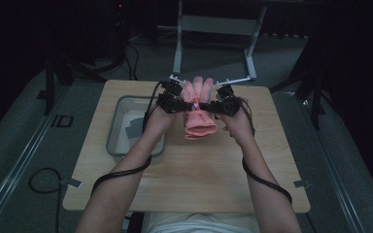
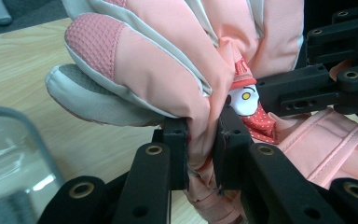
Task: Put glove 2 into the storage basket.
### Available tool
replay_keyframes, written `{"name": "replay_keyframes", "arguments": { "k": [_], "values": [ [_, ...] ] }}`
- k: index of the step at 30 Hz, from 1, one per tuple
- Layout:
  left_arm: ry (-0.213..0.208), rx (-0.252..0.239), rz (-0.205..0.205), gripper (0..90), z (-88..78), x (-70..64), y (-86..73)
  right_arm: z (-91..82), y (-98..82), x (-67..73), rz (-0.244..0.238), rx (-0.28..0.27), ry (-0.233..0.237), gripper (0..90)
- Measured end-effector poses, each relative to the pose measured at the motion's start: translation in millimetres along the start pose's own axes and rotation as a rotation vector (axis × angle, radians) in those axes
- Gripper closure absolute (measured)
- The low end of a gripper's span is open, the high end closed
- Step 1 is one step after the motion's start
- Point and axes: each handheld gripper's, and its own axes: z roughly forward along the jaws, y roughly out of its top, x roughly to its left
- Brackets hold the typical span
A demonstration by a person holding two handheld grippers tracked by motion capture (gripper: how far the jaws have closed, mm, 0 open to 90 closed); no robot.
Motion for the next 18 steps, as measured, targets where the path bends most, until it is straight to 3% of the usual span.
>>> {"name": "replay_keyframes", "arguments": {
  "k": [18],
  "values": [
    [0.061,-0.012,-0.065,77.1,-34.1,35.9,-15.8,34.1,24.6,36.3,-0.053,0.024,0.039,63.9]
  ]
}}
